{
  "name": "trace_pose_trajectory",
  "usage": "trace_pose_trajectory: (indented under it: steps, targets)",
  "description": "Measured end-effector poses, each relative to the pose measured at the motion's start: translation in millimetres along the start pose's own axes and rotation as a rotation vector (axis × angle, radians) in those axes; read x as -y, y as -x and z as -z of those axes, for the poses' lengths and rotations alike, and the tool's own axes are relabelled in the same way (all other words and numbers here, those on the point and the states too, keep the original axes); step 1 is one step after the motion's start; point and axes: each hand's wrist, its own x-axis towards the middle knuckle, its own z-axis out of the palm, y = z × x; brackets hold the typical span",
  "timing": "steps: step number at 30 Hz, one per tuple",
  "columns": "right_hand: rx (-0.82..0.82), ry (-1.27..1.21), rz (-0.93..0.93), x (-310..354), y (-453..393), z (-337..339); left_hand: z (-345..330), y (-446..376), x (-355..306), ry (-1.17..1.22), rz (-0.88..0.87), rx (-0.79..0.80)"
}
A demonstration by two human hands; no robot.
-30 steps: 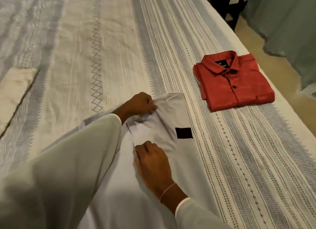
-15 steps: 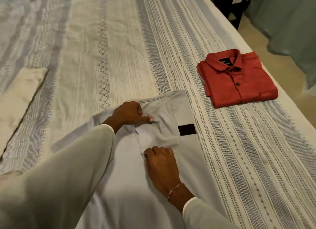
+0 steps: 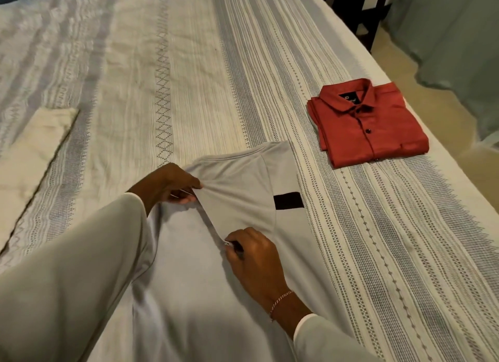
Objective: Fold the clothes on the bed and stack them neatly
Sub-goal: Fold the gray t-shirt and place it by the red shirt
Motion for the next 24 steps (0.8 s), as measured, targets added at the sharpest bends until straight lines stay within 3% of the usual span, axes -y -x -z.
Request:
trace_pose_trajectory:
  steps: [5, 12, 19, 24]
  targets:
    - [-0.137, -0.392, -0.371, 5.8, -9.3, 24.0, -13.2, 13.3, -26.1, 0.097, -0.081, -0.120]
    - [-0.287, -0.547, -0.731, -22.0, -12.0, 70.7, -75.0, 10.6, -83.3, 0.196, -0.369, -0.152]
    - [-0.272, -0.650, -0.885, -40.1, -7.1, 88.5, -142.4, -6.0, -102.7, 0.037, -0.564, -0.117]
    - [-0.306, -0.640, -0.895, -48.9, -3.0, 83.4, -158.0, -11.5, -96.9, -0.144, -0.710, -0.194]
